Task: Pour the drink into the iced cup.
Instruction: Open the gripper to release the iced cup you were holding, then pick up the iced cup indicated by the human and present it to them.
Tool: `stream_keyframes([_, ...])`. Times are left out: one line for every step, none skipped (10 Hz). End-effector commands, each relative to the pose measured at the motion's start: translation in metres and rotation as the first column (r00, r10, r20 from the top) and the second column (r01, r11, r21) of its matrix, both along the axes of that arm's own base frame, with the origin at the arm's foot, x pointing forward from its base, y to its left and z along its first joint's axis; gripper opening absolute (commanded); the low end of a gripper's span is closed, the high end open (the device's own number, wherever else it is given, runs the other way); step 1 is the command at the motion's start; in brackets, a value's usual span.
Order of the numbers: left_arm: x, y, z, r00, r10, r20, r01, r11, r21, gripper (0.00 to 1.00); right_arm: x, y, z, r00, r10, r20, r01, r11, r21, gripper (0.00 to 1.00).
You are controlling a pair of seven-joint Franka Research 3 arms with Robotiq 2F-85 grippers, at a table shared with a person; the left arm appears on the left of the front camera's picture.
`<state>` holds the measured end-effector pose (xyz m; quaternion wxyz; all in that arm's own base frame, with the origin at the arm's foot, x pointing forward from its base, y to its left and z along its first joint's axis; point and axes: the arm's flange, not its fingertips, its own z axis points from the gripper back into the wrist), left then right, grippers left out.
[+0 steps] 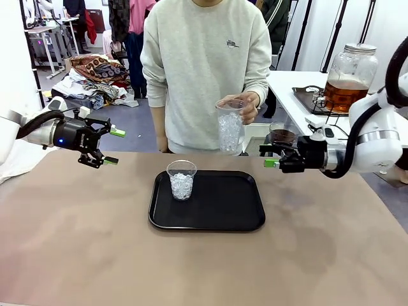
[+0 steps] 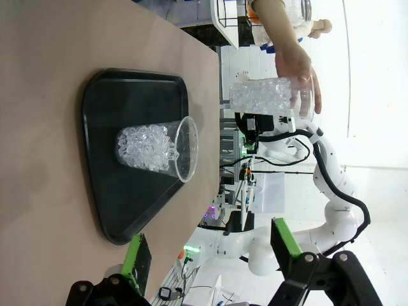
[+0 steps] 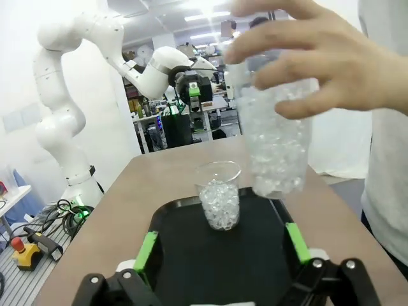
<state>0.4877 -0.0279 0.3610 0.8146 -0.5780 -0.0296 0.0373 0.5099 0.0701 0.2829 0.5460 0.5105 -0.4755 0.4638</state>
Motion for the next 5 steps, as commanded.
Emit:
stream_keyframes([-0.0005, 0.0004, 0.0013, 1.000, -0.002, -0.017, 0.002, 1.000, 0.007, 1.00, -0.0207, -0.0056, 0.0064, 0.998, 0.005, 0.061, -0.006, 1.000, 0.028, 1.00])
stream_keyframes([-0.0005, 0.0004, 0.0013, 1.000, -0.002, -0.017, 0.002, 1.000, 0.007, 1.00, -0.0238, -0.0058, 0.0059, 0.998, 0.007, 0.065, -0.009, 0.999, 0.032, 1.00])
stream_keyframes([-0.0005, 0.0004, 0.0013, 1.000, -0.002, -0.017, 0.002, 1.000, 0.007, 1.00, -0.0261, -0.0047, 0.0058, 0.998, 0.013, 0.059, -0.015, 0.999, 0.032, 1.00])
stream_keyframes([-0.0005, 0.0004, 0.0013, 1.000, -0.002, -0.017, 0.002, 1.000, 0.007, 1.00, -0.0280, -0.0037, 0.0059, 0.998, 0.022, 0.056, -0.024, 0.999, 0.028, 1.00])
stream_keyframes([-0.0005, 0.0004, 0.0013, 1.000, -0.002, -0.017, 0.002, 1.000, 0.007, 1.00, -0.0193, -0.0051, 0.0026, 0.999, 0.001, 0.038, -0.002, 1.000, 0.029, 1.00])
